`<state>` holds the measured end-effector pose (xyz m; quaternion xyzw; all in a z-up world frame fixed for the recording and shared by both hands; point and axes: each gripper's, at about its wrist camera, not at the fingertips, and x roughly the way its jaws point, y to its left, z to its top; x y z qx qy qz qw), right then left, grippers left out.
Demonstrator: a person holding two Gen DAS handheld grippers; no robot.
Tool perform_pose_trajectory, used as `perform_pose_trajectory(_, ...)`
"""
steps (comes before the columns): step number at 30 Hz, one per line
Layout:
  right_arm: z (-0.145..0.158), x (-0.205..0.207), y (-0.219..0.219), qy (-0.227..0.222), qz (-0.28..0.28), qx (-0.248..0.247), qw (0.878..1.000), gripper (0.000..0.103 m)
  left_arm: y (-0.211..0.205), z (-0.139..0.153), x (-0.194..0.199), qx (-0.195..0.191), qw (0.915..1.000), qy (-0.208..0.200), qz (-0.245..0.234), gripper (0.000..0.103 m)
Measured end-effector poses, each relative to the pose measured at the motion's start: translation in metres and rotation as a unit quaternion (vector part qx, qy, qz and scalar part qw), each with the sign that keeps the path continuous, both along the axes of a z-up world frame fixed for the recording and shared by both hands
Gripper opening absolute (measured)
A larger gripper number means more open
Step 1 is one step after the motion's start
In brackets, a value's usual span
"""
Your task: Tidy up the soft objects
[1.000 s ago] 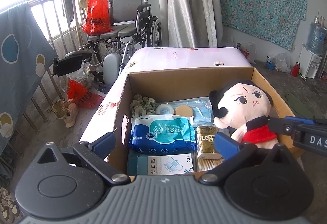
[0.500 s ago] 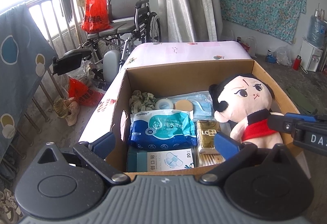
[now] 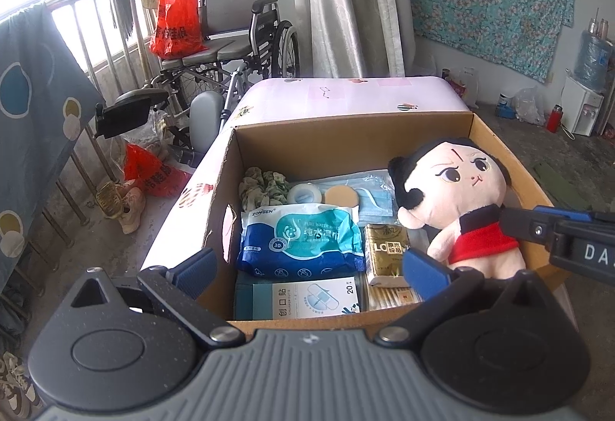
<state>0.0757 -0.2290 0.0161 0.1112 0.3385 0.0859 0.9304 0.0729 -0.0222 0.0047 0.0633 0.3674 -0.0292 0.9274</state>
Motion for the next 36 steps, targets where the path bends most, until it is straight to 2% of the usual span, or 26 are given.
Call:
perform_pose_trajectory(9, -0.003, 0.000, -0.004, 0.005, -0.001, 0.006, 1.000, 0.034, -0.004, 0.002, -0.001, 0.010, 0.9999, -0.002, 0.006, 0.103)
perform_pose_trajectory(19, -0.004, -0.001, 0.000, 0.005, -0.010, -0.004, 1.000, 0.035, -0.002, 0.002, -0.002, -0.003, 1.0000, -0.004, -0.003, 0.103)
perform_pose_trajectory(30, -0.008, -0.003, 0.007, 0.013, -0.005, -0.019, 1.000, 0.037, 0.004, -0.001, 0.000, -0.011, 0.9999, 0.000, 0.008, 0.103)
perform_pose_trajectory(36, -0.011, 0.000, 0.009, 0.017, -0.001, -0.020, 1.000, 0.038, -0.003, -0.003, 0.000, 0.003, 1.0000, 0.002, -0.003, 0.103)
